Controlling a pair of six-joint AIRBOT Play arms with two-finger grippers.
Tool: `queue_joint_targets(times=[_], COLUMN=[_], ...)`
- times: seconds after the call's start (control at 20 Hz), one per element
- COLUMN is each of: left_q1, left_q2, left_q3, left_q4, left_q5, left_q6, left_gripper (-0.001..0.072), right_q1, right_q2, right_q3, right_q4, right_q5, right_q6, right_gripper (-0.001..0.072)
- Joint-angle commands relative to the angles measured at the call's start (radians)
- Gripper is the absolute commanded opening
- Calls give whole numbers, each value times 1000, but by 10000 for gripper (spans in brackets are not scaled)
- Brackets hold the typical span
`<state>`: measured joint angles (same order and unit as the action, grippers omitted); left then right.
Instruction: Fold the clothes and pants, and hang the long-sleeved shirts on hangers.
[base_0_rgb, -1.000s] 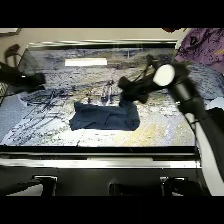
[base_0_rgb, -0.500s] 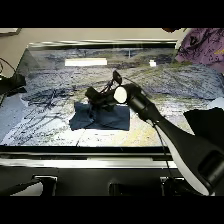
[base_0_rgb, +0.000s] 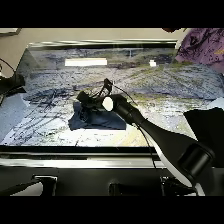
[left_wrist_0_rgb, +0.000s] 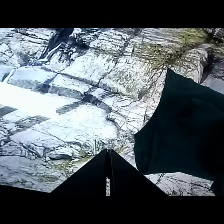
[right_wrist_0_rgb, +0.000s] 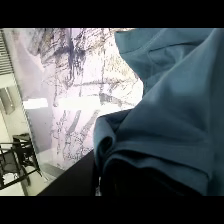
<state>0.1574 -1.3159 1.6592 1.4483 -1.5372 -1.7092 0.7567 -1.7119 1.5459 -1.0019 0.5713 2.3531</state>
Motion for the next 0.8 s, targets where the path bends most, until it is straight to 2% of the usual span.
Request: queue_joint_targets(times=[0.0, 0.1, 0.25, 0.35, 0.45, 0.6, 0.7, 0.75], left_q1=[1, 1, 1, 1, 1, 1, 1, 1], left_q2=[0, 0, 0, 0, 0, 0, 0, 0], left_q3=[0, 0, 0, 0, 0, 0, 0, 0], left_q4=[0, 0, 0, 0, 0, 0, 0, 0], left_q5=[0, 0, 0, 0, 0, 0, 0, 0], left_q6=[0, 0, 0, 0, 0, 0, 0, 0], left_gripper=[15, 15, 15, 15, 15, 15, 15, 15], right_q1=[23, 28, 28, 28, 27, -40, -157, -238], right_q2=[-41, -62, -76, -71, -52, 14, 84, 123], right_q3=[1, 1, 1, 1, 1, 1, 1, 1], right_q4=[22, 23, 26, 58, 88, 84, 84, 77], right_q5=[-84, -110, -135, -128, -97, -6, 158, 269], right_q6=[-2, -12, -27, -75, -143, -152, -251, -320], right_gripper=[28, 35, 272, 480, 507, 506, 509, 570])
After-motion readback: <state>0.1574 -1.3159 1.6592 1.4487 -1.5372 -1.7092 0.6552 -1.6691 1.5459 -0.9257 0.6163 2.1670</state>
